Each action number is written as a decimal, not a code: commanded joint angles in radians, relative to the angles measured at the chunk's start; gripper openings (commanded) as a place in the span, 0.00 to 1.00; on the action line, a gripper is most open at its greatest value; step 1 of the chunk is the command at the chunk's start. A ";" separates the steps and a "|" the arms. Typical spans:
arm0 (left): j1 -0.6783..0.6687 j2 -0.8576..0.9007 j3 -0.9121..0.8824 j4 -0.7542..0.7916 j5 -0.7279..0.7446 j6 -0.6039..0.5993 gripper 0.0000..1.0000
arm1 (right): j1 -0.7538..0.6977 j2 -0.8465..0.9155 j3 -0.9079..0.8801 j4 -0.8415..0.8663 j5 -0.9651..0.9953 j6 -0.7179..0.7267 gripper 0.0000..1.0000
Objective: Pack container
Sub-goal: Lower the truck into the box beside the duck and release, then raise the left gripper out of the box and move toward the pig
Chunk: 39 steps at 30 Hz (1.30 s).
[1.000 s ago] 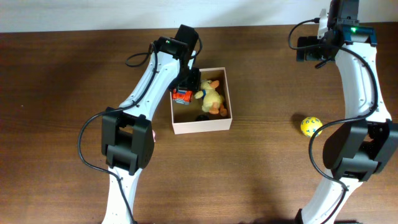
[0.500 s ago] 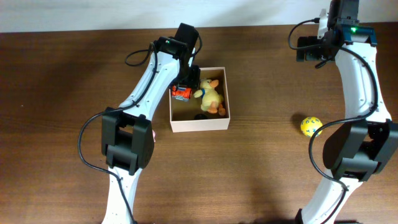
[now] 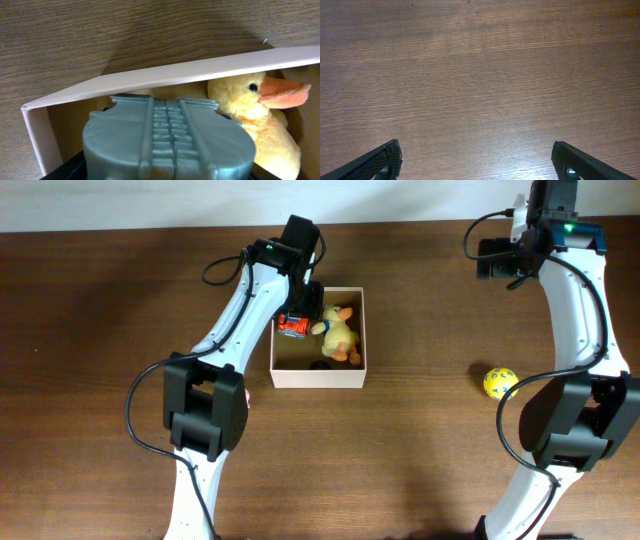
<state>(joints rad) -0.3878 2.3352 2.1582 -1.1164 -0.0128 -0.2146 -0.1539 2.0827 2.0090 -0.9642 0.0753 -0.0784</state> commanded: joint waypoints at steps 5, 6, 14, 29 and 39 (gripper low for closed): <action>0.004 0.001 0.015 0.006 -0.014 -0.010 0.67 | 0.001 0.005 0.018 0.000 0.011 0.004 0.99; 0.004 0.001 0.015 0.006 -0.014 -0.010 0.66 | 0.001 0.005 0.018 0.000 0.011 0.004 0.99; 0.004 0.001 0.015 0.006 -0.014 -0.010 0.67 | 0.001 0.005 0.018 0.000 0.011 0.004 0.99; 0.004 0.001 0.015 0.005 -0.013 -0.009 0.74 | 0.001 0.005 0.018 0.000 0.011 0.004 0.99; 0.004 0.000 0.016 0.018 -0.010 -0.009 0.74 | 0.001 0.005 0.018 0.000 0.011 0.004 0.99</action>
<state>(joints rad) -0.3878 2.3352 2.1582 -1.1030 -0.0162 -0.2184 -0.1539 2.0827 2.0090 -0.9642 0.0753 -0.0784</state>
